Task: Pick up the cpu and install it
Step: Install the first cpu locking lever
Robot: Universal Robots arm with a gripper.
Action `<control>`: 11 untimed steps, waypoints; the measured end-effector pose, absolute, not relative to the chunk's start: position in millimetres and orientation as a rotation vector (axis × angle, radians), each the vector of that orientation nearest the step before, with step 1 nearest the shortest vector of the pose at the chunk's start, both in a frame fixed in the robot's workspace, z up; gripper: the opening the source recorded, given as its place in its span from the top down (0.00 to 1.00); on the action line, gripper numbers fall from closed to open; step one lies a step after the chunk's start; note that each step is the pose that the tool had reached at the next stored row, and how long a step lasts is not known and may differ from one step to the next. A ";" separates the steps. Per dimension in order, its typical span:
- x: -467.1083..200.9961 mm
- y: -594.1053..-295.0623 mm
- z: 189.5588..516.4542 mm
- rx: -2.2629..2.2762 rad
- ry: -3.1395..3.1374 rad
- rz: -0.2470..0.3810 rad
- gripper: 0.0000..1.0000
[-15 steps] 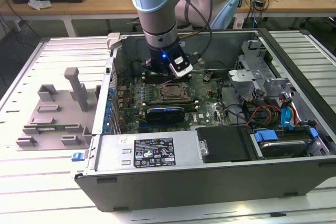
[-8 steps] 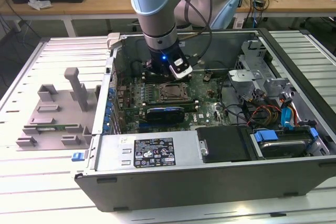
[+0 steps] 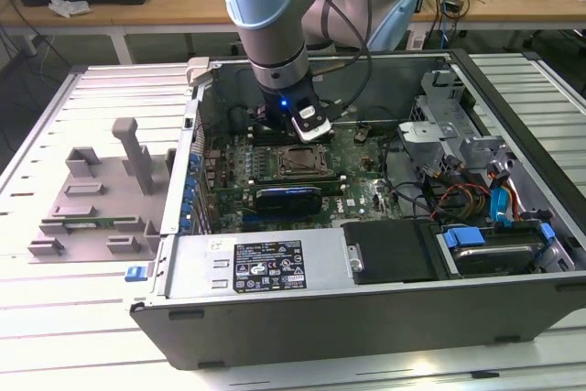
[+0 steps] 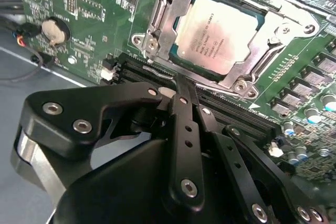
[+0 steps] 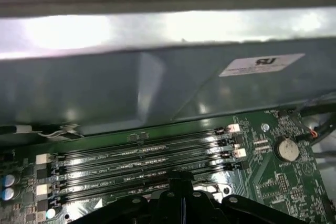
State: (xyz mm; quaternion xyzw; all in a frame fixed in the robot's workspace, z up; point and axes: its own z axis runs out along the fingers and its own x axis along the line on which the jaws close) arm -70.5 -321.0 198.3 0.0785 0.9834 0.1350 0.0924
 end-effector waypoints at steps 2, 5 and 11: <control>-70.5 -320.9 196.8 0.268 2.914 0.397 0.89; -70.6 -318.4 196.4 0.292 2.910 0.394 0.89; -72.0 -315.0 195.7 0.315 2.904 0.389 0.89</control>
